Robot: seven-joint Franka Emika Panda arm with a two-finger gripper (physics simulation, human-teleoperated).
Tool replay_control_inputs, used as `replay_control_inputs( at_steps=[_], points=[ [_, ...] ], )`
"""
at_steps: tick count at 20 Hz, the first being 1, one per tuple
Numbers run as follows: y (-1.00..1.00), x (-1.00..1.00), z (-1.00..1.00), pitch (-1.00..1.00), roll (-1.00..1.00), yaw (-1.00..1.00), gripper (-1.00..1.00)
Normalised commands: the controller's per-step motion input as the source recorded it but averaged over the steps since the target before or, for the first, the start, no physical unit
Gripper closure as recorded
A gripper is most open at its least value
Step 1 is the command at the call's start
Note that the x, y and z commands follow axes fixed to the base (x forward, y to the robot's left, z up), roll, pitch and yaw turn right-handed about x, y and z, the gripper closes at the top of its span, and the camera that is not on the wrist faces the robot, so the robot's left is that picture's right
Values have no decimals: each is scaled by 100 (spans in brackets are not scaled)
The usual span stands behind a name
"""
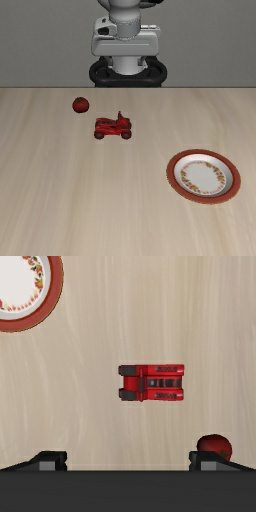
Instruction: Pick up the tomato and put it on the plate
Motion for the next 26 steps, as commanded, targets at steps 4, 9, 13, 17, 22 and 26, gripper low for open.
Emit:
replay_control_inputs(
  at_steps=[4, 9, 13, 17, 22, 26],
  points=[
    [-100, 0, 0, 0, 0, 0, -100],
    [-100, 0, 0, 0, 0, 0, -100],
    [-100, 0, 0, 0, 0, 0, -100],
    [-25, -75, 0, 0, 0, 0, -100],
    [0, 0, -100, 0, 0, 0, -100],
    [0, 0, -100, 0, 0, 0, -100]
  ],
)
